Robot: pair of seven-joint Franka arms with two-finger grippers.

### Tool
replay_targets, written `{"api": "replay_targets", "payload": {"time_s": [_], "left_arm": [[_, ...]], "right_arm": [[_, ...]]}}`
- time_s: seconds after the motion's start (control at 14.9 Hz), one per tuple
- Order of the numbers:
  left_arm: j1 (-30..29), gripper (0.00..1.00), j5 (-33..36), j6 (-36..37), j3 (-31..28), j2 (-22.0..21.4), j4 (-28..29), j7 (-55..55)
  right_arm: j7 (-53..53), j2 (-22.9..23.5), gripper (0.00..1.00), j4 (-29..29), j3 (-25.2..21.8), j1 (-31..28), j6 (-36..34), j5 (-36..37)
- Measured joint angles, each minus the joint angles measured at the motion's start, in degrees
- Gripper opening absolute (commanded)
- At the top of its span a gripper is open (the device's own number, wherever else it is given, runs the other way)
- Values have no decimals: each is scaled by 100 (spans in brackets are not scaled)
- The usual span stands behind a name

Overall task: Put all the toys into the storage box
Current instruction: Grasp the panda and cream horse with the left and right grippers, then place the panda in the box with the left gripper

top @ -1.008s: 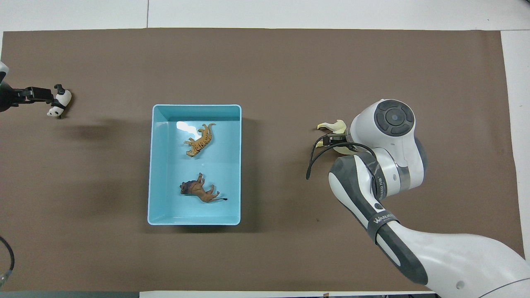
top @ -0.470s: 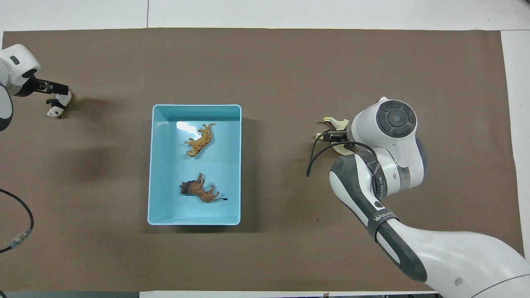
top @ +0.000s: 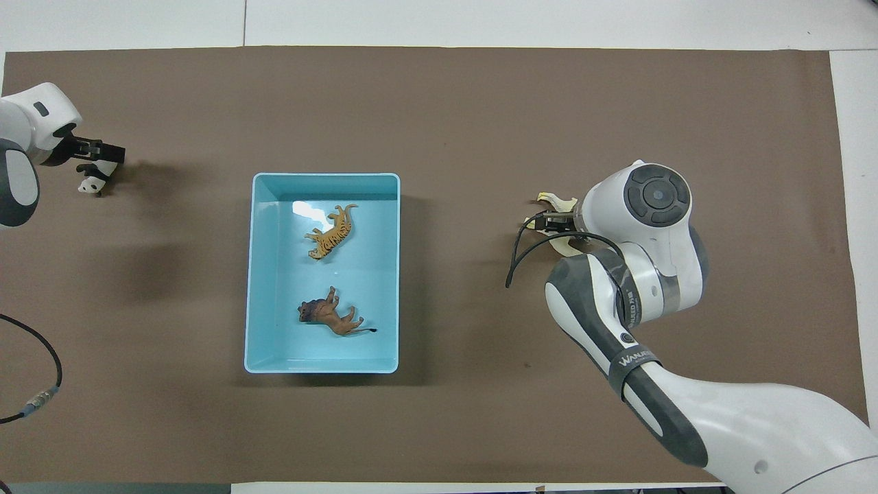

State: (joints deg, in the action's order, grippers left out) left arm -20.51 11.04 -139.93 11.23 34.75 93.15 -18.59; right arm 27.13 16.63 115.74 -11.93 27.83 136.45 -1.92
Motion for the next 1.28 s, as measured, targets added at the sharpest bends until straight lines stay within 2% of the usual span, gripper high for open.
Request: {"api": "replay_targets", "payload": {"time_s": [0.07,0.4,0.6,0.67,0.74,0.81,0.87,1.01,1.28], "left_arm": [[-4,0,0,-1,-5,-7,20,0],[-8,0,-3,35,-3,-74,5,157],[3,0,-114,564,36,-147,-325,275],[3,0,-153,793,58,-184,-472,289],[5,0,-200,1007,76,-244,-600,310],[17,0,-272,1215,92,-347,-698,372],[62,0,-340,1402,100,-486,-753,510],[301,0,-382,1903,123,-877,-775,1142],[1376,0,-407,3156,152,-1708,-774,3045]], "right_arm": [[70,11,100,-7,-1,-5,2,0],[154,130,100,78,-4,-85,259,-1],[155,184,100,159,-3,-98,412,-1],[155,188,92,167,-3,-98,416,-1],[155,188,65,172,-3,-99,428,-1],[156,188,27,179,-3,-99,466,-2],[156,188,0,207,-3,-99,548,-2],[179,189,0,295,-3,-99,784,-3],[258,184,0,336,1,-96,891,-4]]}}
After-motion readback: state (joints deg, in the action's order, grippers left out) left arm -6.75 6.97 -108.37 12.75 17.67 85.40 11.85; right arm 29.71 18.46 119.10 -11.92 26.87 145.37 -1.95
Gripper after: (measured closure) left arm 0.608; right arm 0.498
